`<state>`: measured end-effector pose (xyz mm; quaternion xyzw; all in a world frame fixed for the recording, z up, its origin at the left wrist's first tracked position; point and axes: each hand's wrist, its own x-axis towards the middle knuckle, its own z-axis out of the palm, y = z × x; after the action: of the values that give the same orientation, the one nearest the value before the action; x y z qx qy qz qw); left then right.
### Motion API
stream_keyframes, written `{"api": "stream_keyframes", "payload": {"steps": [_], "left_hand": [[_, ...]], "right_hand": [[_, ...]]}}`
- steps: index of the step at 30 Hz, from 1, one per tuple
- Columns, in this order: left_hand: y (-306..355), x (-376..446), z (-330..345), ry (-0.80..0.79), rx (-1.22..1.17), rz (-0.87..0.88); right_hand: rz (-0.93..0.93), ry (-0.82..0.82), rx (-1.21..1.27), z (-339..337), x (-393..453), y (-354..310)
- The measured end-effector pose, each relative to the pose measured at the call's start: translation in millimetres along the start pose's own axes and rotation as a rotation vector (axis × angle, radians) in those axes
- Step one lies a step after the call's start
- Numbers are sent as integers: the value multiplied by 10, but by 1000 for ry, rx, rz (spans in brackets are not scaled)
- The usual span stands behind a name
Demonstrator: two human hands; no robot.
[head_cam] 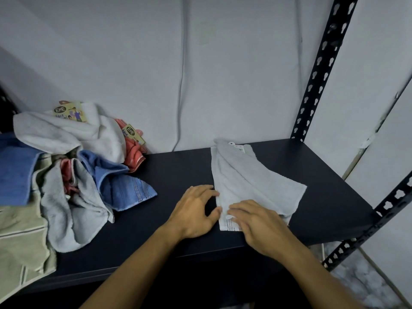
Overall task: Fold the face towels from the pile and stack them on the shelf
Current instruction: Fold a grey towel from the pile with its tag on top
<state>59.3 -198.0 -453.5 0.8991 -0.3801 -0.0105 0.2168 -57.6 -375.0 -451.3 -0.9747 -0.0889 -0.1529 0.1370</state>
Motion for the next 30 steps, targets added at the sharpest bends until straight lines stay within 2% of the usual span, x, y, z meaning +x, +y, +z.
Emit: {"api": "stream_keyframes", "payload": {"steps": [5,7,9,13,19,22,26,30], "left_hand": [[-24,1,30,-25,38,-10],[-25,2,31,-28,59,-3],[-22,1,34,-30,75,5],[-9,6,41,-33,70,-5],[-6,-6,35,-44,69,-9],[-40,-1,-17,-99,40,-5],[-127,-6,-104,-213,26,18],[-186,-14,-45,-180,70,55]], "right_hand": [[248,295,210,70,10,52],[242,437,212,8,34,89],[193,493,106,-74,40,144],[116,443,-85,-134,22,194],[50,229,-140,2,-43,-85],[65,152,-146,46,-48,-162],[62,142,-168,69,-40,-214],[53,137,-179,89,-59,-263]]}}
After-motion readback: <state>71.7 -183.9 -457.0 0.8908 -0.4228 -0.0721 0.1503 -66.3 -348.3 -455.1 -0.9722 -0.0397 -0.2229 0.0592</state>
